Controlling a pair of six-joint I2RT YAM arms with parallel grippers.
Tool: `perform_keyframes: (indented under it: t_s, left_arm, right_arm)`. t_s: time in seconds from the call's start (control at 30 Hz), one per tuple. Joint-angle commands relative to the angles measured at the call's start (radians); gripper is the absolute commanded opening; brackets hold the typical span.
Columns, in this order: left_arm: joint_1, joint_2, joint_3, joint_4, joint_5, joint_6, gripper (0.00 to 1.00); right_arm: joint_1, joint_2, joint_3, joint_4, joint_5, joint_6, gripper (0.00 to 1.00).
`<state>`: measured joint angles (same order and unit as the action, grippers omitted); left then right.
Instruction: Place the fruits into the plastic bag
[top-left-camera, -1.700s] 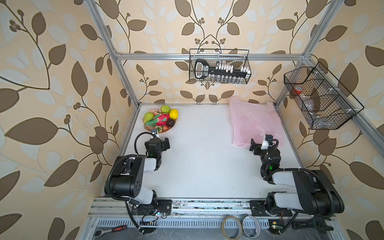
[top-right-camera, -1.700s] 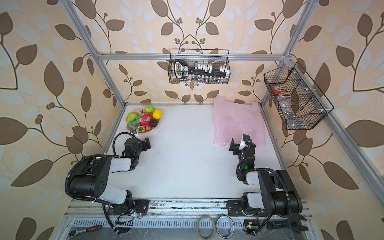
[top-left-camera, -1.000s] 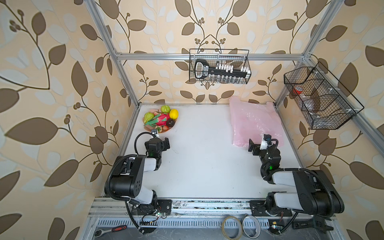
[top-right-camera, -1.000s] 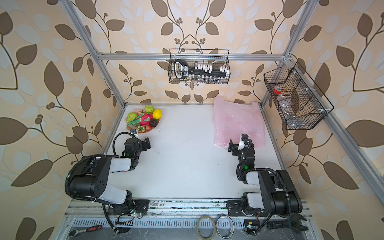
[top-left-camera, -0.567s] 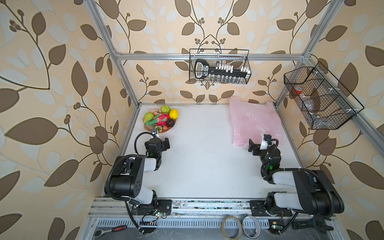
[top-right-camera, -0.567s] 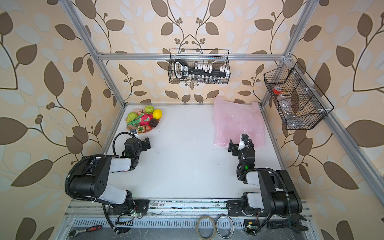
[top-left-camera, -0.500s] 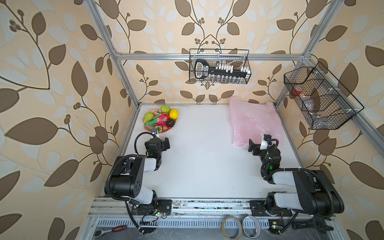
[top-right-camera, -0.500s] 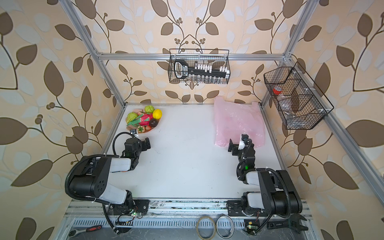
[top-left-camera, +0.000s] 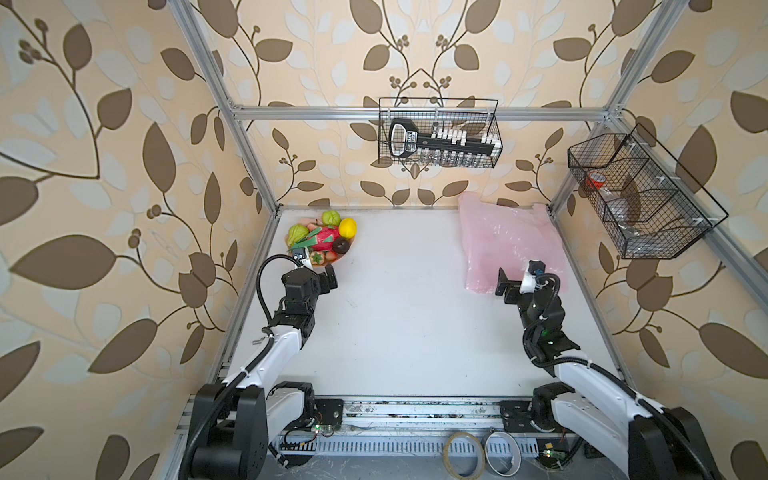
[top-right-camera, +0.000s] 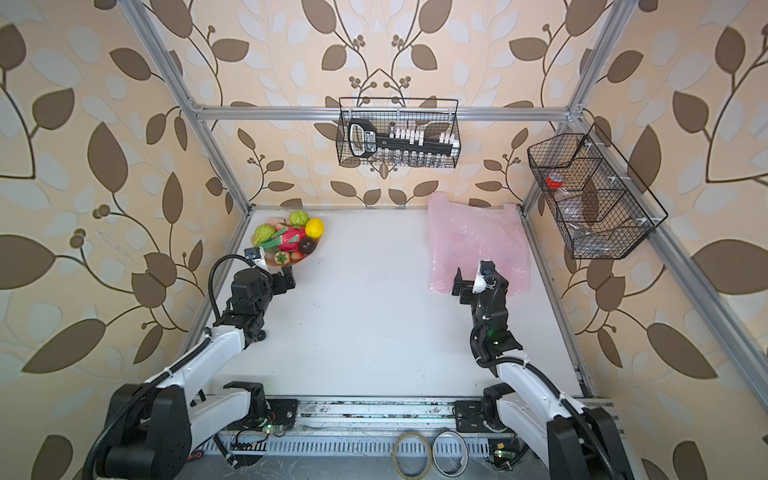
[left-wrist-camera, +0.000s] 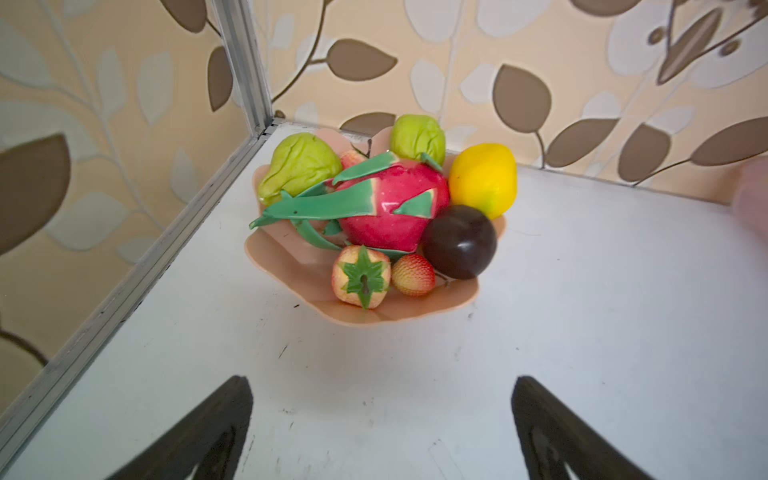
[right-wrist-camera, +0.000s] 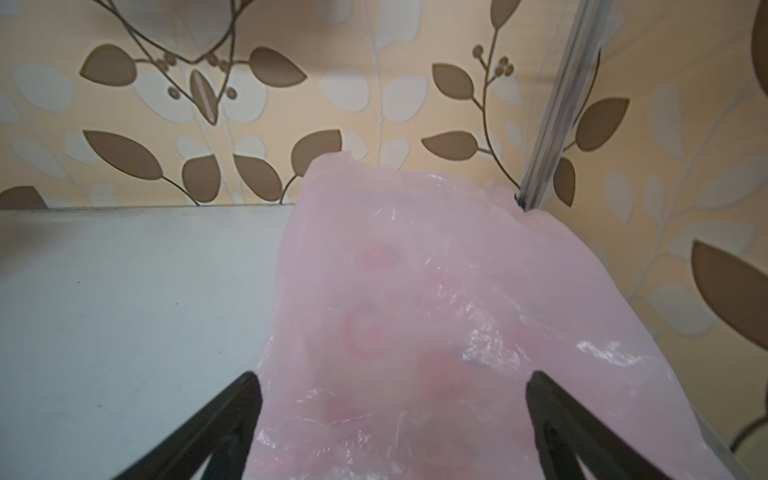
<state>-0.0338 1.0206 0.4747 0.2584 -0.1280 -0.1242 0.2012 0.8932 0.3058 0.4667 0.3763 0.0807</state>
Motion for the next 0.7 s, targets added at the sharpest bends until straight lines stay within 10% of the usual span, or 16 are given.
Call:
perform_keyframes:
  t_s: [0.0,0.27,0.67]
  left_arm:
    - [-0.011,-0.089,0.110,-0.277,0.102,-0.083,0.99]
    - [-0.084,-0.202,0.313,-0.698,0.219,-0.249,0.99]
    - [-0.303,-0.341,0.394,-0.981,0.184,-0.308,0.99]
  right_arm:
    - [0.018,-0.102,0.095,-0.384,0.079,0.133,1.00]
    - [0.058,-0.312,0.246,-0.831,-0.160,0.355,1.00]
    - [0.275,-0.458,0.378,-1.236,-0.130,0.536,1.00]
